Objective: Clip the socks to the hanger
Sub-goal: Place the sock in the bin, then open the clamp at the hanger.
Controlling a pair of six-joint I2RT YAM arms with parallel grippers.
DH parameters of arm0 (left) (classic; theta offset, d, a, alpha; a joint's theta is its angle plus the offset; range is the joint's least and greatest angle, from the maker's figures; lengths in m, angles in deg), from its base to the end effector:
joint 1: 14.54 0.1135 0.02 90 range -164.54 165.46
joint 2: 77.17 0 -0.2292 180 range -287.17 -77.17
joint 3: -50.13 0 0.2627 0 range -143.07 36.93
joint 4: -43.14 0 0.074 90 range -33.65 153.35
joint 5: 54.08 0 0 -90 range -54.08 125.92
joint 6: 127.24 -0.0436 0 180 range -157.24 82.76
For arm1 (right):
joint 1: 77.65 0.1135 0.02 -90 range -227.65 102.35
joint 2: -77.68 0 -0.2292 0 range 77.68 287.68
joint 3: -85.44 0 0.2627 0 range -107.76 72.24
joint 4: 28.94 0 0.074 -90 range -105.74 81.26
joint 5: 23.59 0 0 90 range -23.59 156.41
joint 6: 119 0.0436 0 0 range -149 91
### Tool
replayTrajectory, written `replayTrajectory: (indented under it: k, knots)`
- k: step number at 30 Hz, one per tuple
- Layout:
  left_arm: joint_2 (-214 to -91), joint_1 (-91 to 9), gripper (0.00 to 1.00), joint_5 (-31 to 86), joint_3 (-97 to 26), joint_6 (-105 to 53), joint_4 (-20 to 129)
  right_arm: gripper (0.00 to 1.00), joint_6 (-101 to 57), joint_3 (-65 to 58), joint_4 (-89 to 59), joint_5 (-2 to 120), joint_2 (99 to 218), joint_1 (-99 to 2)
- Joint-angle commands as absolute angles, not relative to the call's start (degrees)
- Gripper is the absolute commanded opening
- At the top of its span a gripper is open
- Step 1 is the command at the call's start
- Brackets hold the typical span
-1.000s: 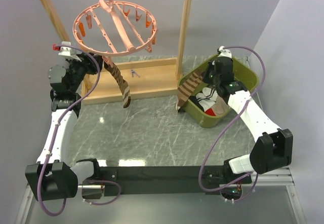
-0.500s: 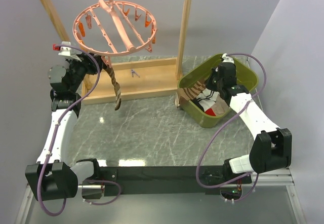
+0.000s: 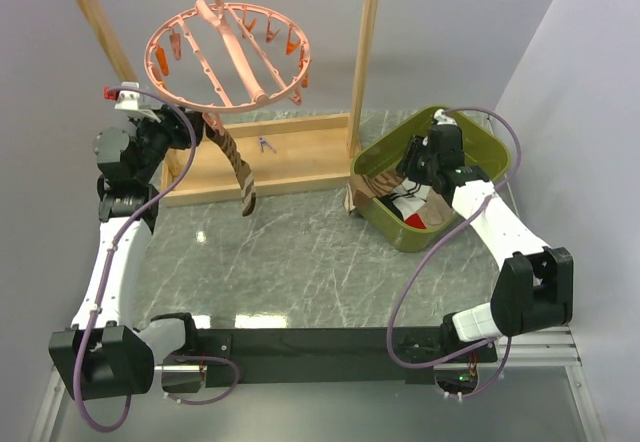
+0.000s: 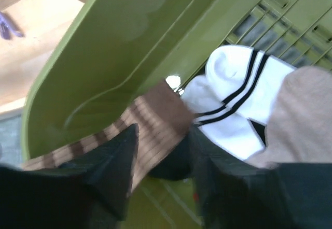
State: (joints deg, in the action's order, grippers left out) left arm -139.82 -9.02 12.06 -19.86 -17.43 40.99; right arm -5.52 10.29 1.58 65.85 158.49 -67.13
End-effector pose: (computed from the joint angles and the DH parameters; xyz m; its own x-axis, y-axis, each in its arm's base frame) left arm 0.2879 0.0101 0.3694 0.0496 -0.3066 -0.9505 0.3465 0.8979 -0.2715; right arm 0.3339 0.0624 0.2444 -0.6082 0.2923 -0.7380 0.0567 0.9434 0.3269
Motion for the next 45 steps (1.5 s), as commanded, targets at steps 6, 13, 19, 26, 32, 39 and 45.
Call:
replayTrajectory:
  k: [6, 13, 19, 26, 32, 39, 45]
  knots:
    - [-137.46, -9.35, 0.63, 8.59, -23.72, -15.62, 44.31, 0.74, -7.73, -0.09, 6.32, 61.14, 151.69, -66.93]
    - [-134.65, -11.55, 0.62, 6.30, -21.52, -15.54, 42.64, 0.74, -10.79, -3.43, -0.17, 54.98, 145.09, -60.44]
    - [-132.37, -13.21, 0.62, 6.39, -19.15, -14.04, 41.14, 0.74, -15.55, -6.24, -9.84, 52.87, 146.31, -48.31]
    - [-131.57, -16.47, 0.62, 7.96, -18.00, -11.93, 39.47, 0.72, -16.61, -14.04, -18.29, 51.46, 155.62, -39.60]
    - [-132.27, -19.11, 0.62, 9.55, -18.09, -9.91, 38.50, 0.70, -15.21, -23.98, -17.06, 53.65, 166.17, -34.41]
    - [-130.26, -19.90, 0.62, 17.45, -20.27, -6.93, 47.87, 0.70, -9.50, -31.99, -13.64, 66.31, 173.73, -31.95]
    - [-127.53, -19.81, 0.62, 31.86, -24.14, -5.07, 61.16, 0.67, -7.82, -37.53, -14.77, 70.79, 178.13, -31.86]
